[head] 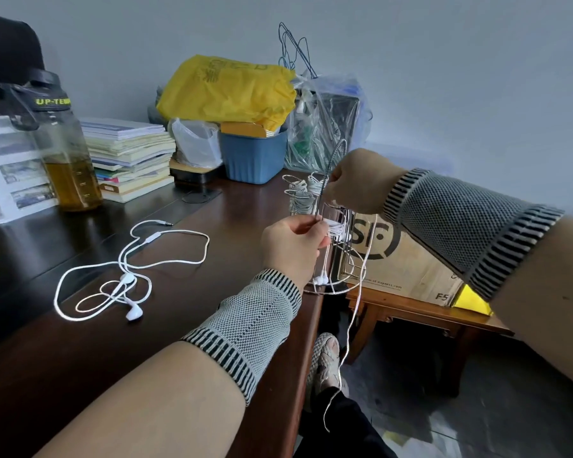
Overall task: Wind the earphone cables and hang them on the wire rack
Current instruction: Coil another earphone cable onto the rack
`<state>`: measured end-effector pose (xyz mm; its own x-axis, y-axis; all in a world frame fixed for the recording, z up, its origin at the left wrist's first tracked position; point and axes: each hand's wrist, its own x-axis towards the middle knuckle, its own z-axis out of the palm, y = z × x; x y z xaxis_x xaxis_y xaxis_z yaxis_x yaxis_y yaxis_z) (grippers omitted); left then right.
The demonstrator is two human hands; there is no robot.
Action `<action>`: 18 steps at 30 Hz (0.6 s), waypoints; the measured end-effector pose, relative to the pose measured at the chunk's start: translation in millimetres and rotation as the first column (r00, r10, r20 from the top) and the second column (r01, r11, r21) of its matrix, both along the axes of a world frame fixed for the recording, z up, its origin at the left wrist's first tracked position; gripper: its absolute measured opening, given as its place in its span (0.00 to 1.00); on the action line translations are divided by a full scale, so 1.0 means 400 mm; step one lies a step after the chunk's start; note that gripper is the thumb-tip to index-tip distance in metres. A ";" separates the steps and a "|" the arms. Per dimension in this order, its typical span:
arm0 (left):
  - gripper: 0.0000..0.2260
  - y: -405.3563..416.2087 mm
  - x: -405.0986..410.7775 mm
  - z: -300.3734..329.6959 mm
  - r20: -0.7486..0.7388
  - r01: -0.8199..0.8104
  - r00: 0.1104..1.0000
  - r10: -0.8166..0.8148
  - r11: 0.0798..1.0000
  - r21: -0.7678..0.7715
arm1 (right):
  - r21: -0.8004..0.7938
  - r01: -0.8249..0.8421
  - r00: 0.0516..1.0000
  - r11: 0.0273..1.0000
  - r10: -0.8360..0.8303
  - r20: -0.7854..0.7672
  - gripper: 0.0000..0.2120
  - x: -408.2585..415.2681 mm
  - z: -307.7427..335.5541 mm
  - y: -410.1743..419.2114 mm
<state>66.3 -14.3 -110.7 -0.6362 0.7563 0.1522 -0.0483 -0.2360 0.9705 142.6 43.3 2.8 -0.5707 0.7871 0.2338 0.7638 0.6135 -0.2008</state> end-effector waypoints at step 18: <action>0.09 0.002 0.001 0.005 -0.027 0.019 0.999 -0.019 1.000 -0.020 | 0.665 -0.314 0.946 0.677 0.283 0.159 0.13 0.058 -0.149 -0.096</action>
